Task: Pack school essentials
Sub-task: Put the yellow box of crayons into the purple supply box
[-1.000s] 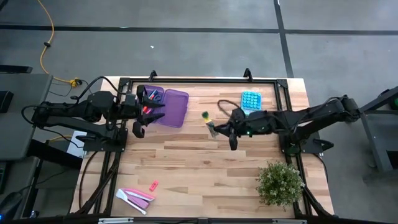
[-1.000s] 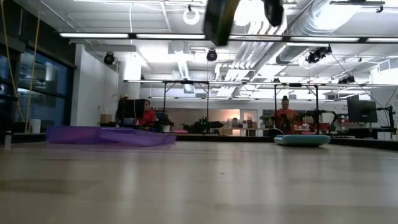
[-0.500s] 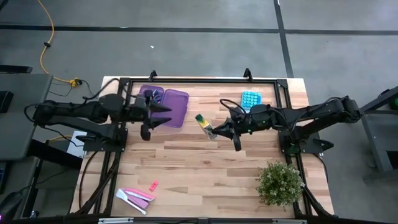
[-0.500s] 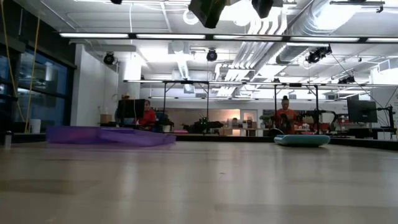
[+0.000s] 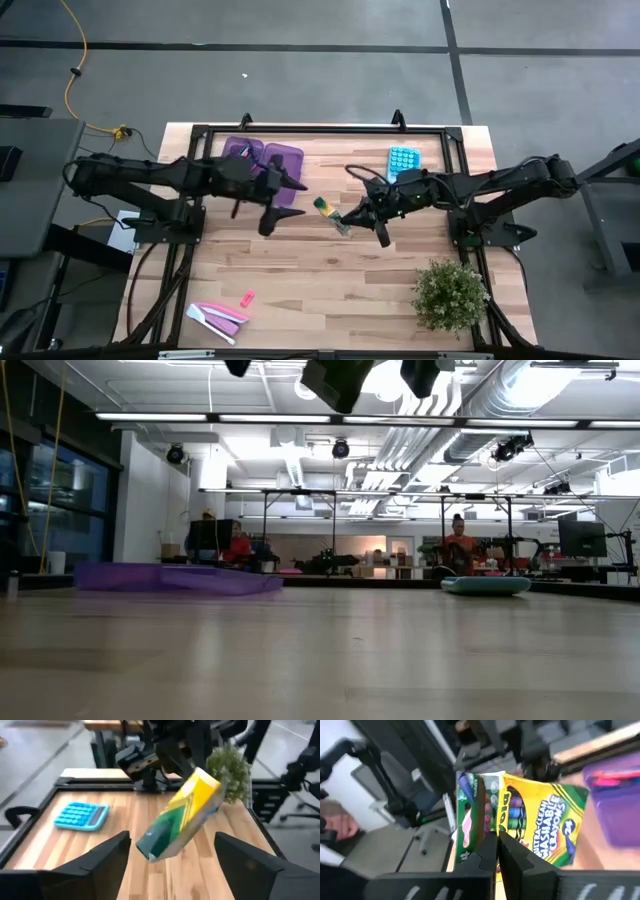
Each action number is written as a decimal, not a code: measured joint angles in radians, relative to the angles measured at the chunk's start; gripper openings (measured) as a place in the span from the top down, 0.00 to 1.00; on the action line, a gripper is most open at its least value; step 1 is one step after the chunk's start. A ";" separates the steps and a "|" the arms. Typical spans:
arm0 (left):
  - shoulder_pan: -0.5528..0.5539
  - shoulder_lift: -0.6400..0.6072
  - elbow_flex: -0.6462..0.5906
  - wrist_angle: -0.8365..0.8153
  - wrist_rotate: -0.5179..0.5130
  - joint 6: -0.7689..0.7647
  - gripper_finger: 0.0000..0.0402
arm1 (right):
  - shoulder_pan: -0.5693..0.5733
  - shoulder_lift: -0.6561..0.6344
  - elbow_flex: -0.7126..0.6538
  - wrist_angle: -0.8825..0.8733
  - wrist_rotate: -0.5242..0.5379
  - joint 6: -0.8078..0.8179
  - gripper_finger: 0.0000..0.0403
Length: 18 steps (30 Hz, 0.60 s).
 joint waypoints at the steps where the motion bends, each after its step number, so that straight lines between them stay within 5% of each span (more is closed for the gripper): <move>1: 0.004 0.024 0.021 -0.013 0.021 0.002 0.29 | 0.004 0.010 0.000 0.009 -0.016 0.005 1.00; 7: 0.023 0.148 0.083 -0.063 0.269 -0.016 0.26 | 0.006 0.061 0.000 0.039 -0.092 0.013 1.00; 18: 0.016 0.239 0.092 -0.044 0.324 0.010 0.26 | 0.005 0.074 0.000 0.073 -0.145 0.021 1.00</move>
